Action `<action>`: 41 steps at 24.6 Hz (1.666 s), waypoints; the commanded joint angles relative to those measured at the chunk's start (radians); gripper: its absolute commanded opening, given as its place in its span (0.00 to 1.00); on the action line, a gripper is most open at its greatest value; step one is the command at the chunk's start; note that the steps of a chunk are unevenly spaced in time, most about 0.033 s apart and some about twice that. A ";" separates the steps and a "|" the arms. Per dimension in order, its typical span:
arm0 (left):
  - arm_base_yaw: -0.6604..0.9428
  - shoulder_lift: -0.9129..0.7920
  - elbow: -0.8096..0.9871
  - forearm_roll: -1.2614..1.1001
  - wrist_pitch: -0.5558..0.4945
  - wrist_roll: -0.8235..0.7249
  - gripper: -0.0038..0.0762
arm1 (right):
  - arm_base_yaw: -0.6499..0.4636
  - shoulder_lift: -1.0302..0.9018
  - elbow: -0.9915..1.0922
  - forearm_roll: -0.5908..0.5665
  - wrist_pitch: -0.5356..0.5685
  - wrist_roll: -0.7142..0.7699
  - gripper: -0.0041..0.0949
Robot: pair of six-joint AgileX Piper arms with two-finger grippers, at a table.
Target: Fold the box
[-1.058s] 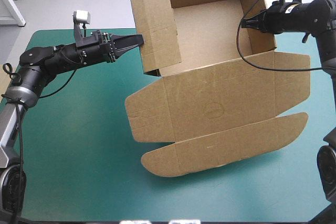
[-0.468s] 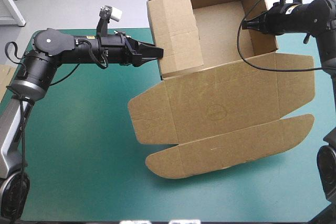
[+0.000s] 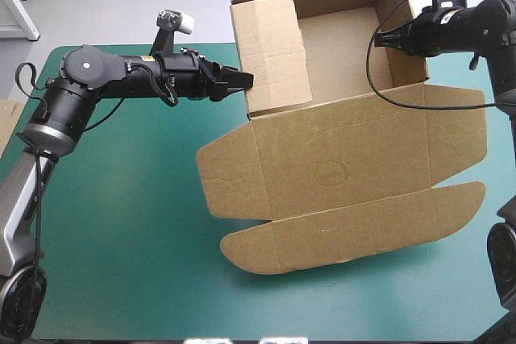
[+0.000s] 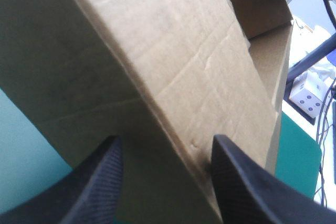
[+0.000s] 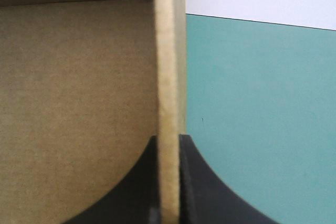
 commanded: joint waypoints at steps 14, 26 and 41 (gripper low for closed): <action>-0.078 0.057 -0.185 0.311 -0.136 -0.303 0.52 | -0.002 -0.052 -0.031 0.131 -0.027 0.041 0.03; -0.189 0.244 -0.429 0.823 0.099 -0.562 0.51 | 0.011 0.015 -0.020 0.139 0.133 0.071 0.03; -0.187 0.346 -0.429 1.027 0.194 -0.597 0.51 | 0.128 0.154 -0.005 0.044 0.016 0.136 0.03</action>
